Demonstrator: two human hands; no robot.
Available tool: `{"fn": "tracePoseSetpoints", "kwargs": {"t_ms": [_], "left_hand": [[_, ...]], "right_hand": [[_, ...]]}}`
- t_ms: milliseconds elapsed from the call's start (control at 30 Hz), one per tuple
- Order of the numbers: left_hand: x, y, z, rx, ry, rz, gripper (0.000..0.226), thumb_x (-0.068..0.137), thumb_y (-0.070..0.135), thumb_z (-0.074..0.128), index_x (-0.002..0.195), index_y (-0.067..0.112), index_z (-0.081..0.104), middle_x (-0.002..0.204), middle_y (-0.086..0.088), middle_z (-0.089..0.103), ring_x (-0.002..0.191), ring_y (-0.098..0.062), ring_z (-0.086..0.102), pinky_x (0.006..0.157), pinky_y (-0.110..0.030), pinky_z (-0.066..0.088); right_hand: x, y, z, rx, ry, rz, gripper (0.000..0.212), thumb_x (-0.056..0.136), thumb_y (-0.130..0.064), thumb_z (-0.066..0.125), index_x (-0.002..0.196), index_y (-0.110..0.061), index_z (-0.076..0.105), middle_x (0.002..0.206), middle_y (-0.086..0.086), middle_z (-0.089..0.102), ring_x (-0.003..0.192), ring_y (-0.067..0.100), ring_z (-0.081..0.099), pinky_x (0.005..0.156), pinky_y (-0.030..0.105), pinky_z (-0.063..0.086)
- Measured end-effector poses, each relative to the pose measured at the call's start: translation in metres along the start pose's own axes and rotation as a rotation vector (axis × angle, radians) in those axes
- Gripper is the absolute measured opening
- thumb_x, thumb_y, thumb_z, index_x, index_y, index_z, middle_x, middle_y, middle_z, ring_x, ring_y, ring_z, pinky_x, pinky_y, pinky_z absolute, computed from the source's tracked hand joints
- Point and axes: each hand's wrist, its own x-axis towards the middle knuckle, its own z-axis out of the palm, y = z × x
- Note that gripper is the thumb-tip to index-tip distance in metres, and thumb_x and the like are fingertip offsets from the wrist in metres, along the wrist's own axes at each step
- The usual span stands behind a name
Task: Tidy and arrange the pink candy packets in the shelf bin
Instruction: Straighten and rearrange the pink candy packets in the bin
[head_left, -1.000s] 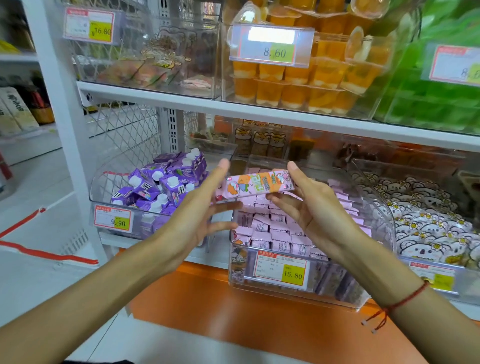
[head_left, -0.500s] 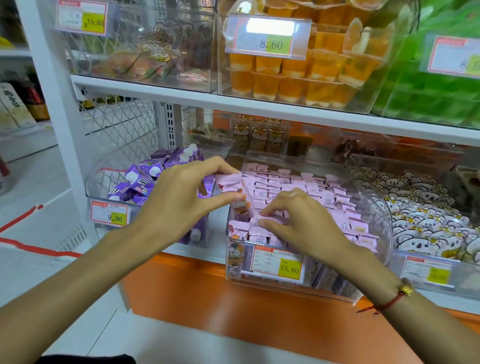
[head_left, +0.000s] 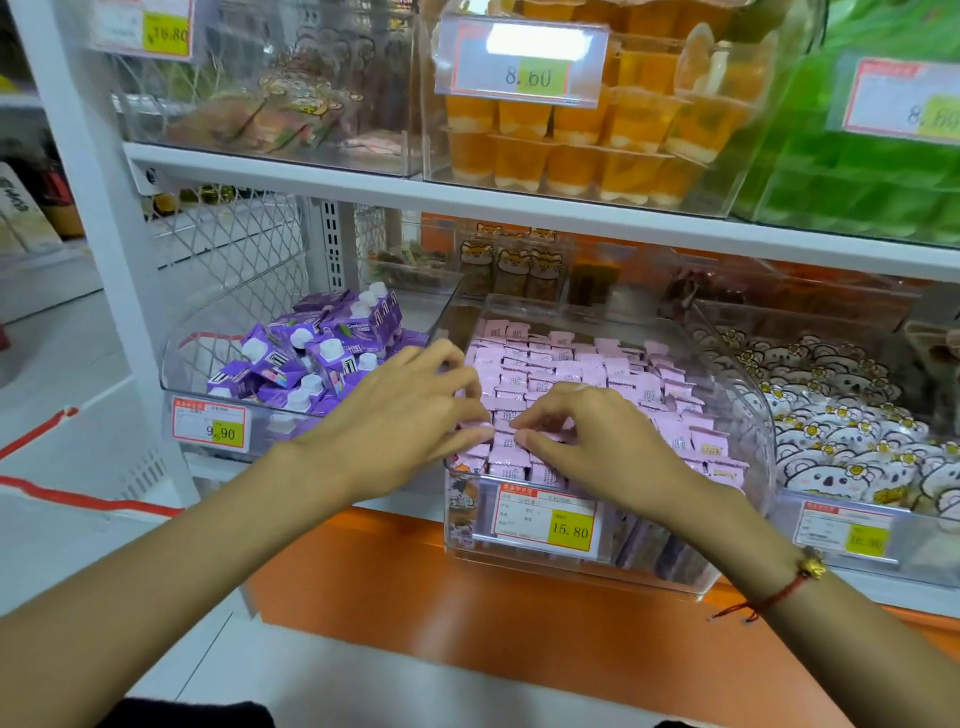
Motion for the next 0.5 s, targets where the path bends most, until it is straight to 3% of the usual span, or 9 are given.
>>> {"fn": "tracePoseSetpoints", "kwargs": {"t_ms": [100,200,300,433,500], "left_hand": [[-0.011,0.003,0.002,-0.079,0.112,-0.089,0.028,0.095,0.042,0.048,0.111,0.03,0.067,0.123,0.012,0.056,0.117,-0.013,0.041,0.093,-0.031,0.036],[-0.021,0.006,0.005,-0.477,0.312,-0.452,0.029,0.088,0.025,0.062,0.117,0.029,0.059,0.12,0.015,0.053,0.107,-0.006,0.048,0.086,-0.029,0.044],[-0.026,0.01,0.012,-0.788,0.251,-0.697,0.033,0.087,0.026,0.064,0.118,0.031,0.053,0.11,0.021,0.056,0.093,-0.001,0.056,0.078,-0.033,0.051],[-0.021,0.013,0.019,-1.005,0.198,-0.744,0.026,0.091,0.023,0.057,0.115,0.032,0.056,0.114,0.019,0.061,0.093,0.002,0.057,0.084,-0.022,0.046],[-0.017,0.016,0.02,-1.049,0.186,-0.731,0.029,0.088,0.029,0.06,0.115,0.036,0.054,0.114,0.021,0.06,0.09,0.009,0.056,0.082,-0.02,0.046]], "right_hand": [[-0.002,-0.005,0.003,-0.123,0.073,-0.089,0.022,0.093,-0.032,0.055,0.112,-0.028,0.065,0.1,-0.012,0.057,0.098,0.01,0.051,0.071,0.029,0.042],[-0.002,-0.014,0.008,-0.128,0.039,-0.196,0.028,0.097,-0.029,0.048,0.122,-0.026,0.06,0.115,-0.009,0.057,0.106,0.012,0.045,0.081,0.03,0.041],[0.002,-0.016,0.013,-0.142,-0.104,-0.206,0.031,0.099,-0.03,0.042,0.124,-0.023,0.06,0.115,-0.008,0.053,0.102,0.013,0.04,0.085,0.028,0.035],[0.02,-0.011,0.003,0.047,-0.24,-0.14,0.024,0.095,-0.024,0.05,0.111,-0.021,0.068,0.097,-0.012,0.052,0.089,0.01,0.047,0.074,0.026,0.037],[0.033,-0.007,-0.002,0.199,-0.184,-0.042,0.018,0.093,-0.023,0.055,0.1,-0.02,0.071,0.089,-0.013,0.062,0.079,0.009,0.058,0.072,0.026,0.046]]}}
